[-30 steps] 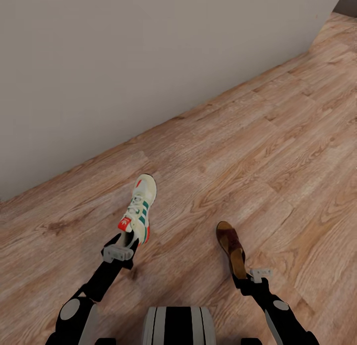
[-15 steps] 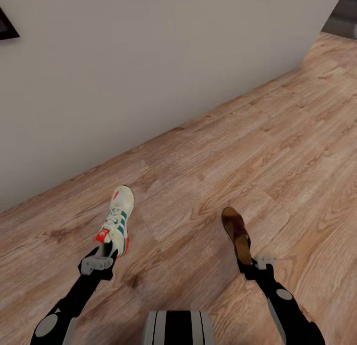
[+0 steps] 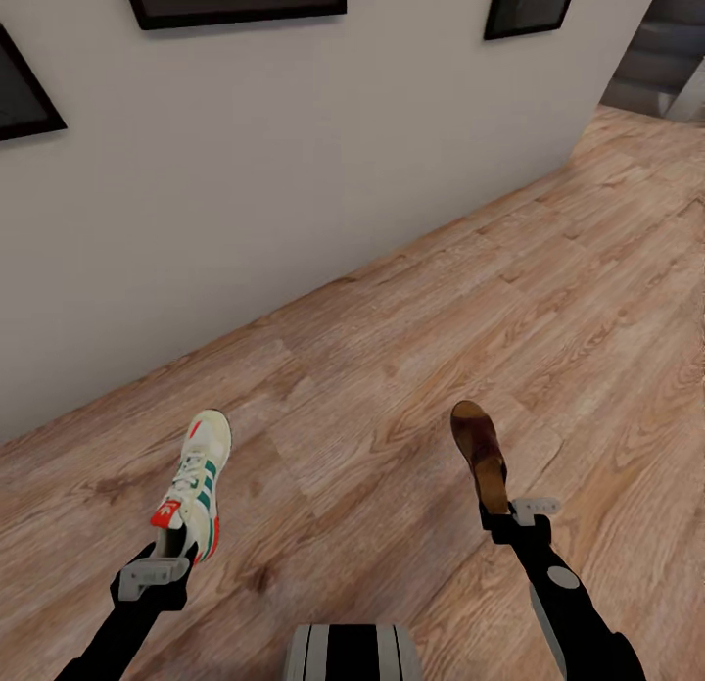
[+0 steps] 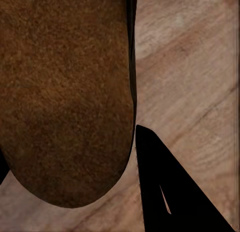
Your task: Pick up the two gym shoes and the two sandals from the corridor floor and place them onto the hallstand (shoe rack) in the corridor, making sure they are on the rack and not on the floor. Arrange them so the two gym shoes are next to each other and the two sandals are next to each other.
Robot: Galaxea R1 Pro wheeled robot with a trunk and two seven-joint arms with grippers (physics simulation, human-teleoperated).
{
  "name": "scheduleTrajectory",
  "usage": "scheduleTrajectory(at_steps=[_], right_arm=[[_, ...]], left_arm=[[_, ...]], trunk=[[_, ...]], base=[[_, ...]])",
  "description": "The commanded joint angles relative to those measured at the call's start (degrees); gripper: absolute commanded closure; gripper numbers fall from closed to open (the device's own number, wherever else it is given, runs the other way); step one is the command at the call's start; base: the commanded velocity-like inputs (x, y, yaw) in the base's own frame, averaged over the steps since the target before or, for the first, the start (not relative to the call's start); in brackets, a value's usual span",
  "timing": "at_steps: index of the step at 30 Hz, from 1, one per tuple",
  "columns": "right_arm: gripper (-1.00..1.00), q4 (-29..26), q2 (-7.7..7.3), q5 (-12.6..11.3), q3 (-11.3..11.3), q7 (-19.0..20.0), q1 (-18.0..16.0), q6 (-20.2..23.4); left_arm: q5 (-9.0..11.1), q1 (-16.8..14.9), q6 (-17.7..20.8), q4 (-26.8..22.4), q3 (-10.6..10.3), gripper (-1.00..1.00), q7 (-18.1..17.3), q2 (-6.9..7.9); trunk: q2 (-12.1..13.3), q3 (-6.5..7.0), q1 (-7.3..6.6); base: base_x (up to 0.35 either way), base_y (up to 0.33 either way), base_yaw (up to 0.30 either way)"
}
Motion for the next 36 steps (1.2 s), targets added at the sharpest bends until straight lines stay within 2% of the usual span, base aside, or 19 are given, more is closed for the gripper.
scheduleTrajectory(at_steps=[1, 6, 8, 9, 12, 14, 16, 21, 27, 31, 36], right_arm=[[1.0, 0.27, 0.04, 0.36, -0.26, 0.31, 0.04, -0.15], [1.0, 3.55, 0.04, 0.55, -0.18, 0.2, 1.96, -0.96], [1.0, 4.59, 0.04, 0.52, -0.18, 0.16, 2.93, -2.51], [1.0, 5.32, 0.08, 0.48, -0.17, 0.15, 3.65, -4.32], [1.0, 8.09, 0.1, 0.43, -0.17, 0.17, 5.83, -11.58], [1.0, 9.75, 0.09, 0.42, -0.18, 0.22, 6.69, -14.98], [1.0, 11.09, 0.1, 0.45, -0.17, 0.25, 7.15, -17.4], [1.0, 15.53, 0.05, 0.43, -0.24, 0.24, 8.02, -20.17], [1.0, 19.81, 0.05, 0.33, -0.25, 0.1, 8.62, -23.95], [1.0, 20.62, 0.1, 0.32, -0.26, -0.27, 8.86, -26.1], [1.0, 21.15, 0.45, 0.32, -0.18, -0.77, 8.94, -26.68]], left_arm=[[-0.25, 0.07, -0.27, 0.4, 0.2, 1.0, -0.28, -0.07], [-0.49, 0.3, -0.91, 7.16, 0.5, 1.0, -0.26, -0.13], [-0.46, 0.3, -1.36, 9.92, 0.93, 1.0, -0.07, -0.11], [-0.43, 0.29, -2.55, 12.18, 1.54, 1.0, 0.03, -0.12], [-0.5, 0.12, -9.78, 20.03, 2.8, 1.0, 0.19, -0.25], [-0.52, 0.1, -12.81, 22.97, 2.99, 1.0, 0.48, -0.24], [-0.48, 0.09, -14.59, 25.01, 3.05, 1.0, 1.09, -0.15], [-0.48, 0.08, -17.18, 30.68, 3.15, 1.0, 2.72, 0.0], [-0.5, 0.14, -21.48, 33.32, 3.14, 1.0, 3.17, 0.04], [-0.54, 0.16, -22.19, 34.53, 3.1, 1.0, 4.36, 0.05], [-0.57, 0.17, -22.4, 34.99, 3.03, 1.0, 4.98, 0.03]], trunk=[[0.01, 0.3, -0.03], [0.07, 1.85, -0.16], [0.1, 2.48, -0.21], [0.11, 2.79, -0.23], [0.15, 3.72, -0.31], [0.18, 4.35, -0.36], [0.21, 4.97, -0.41], [0.27, 6.53, -0.54], [0.35, 8.39, -0.7], [0.41, 9.57, -0.8], [2.41, 10.54, -1.9]], base=[[0.0, 0.0, -0.074], [0.0, 0.0, -0.075], [0.0, 0.0, -0.075], [0.0, 0.0, -0.075], [0.0, 0.0, -0.075], [0.0, 0.0, -0.074], [0.0, 0.0, -0.075], [0.0, 0.0, -0.075], [0.0, 0.0, -0.075], [0.0, 0.0, -0.055], [0.0, 0.0, -0.01]])
